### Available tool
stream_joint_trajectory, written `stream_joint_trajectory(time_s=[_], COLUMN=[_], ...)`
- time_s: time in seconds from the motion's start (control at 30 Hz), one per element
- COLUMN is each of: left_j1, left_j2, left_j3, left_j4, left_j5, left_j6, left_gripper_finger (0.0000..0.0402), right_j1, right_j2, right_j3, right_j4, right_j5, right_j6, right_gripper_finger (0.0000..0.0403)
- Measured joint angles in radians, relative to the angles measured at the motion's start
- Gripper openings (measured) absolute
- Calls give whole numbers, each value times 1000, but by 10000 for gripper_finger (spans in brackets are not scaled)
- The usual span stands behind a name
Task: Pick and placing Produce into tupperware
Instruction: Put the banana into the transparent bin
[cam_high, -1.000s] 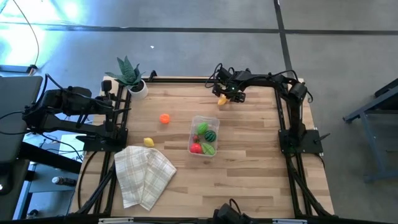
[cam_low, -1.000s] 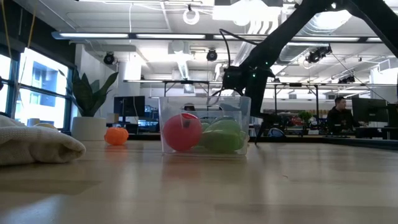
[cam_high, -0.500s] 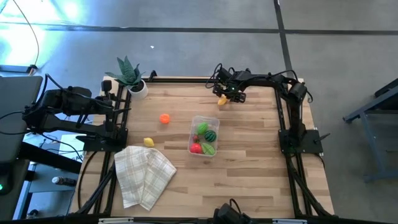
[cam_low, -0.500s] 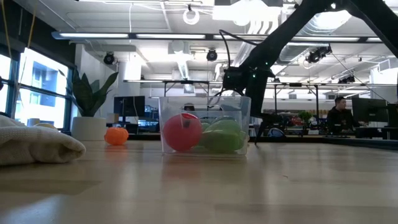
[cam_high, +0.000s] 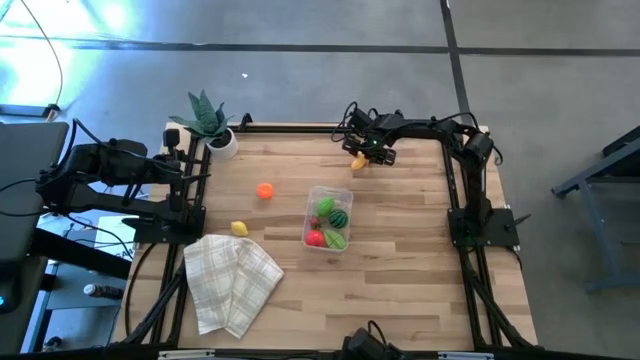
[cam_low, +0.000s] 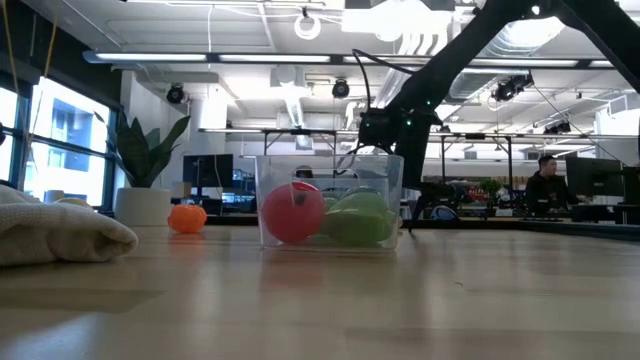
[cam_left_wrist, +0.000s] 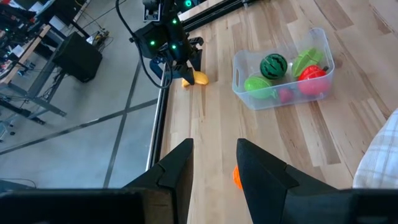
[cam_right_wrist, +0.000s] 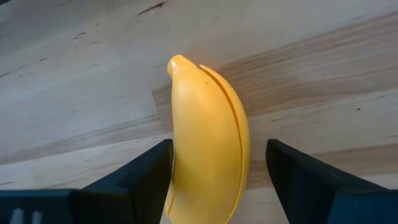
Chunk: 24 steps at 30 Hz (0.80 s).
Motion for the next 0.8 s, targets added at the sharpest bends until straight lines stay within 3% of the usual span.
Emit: stream_joint_trajectory(time_s=[0.8], left_j1=[0], left_j2=[0], left_j3=[0], left_j4=[0], left_j5=[0], left_j6=[0], left_gripper_finger=[113], right_j1=[0], right_j2=[3], right_j3=[-1], right_j4=[8], right_j5=[-10], right_j6=[-11], right_gripper_finger=[157])
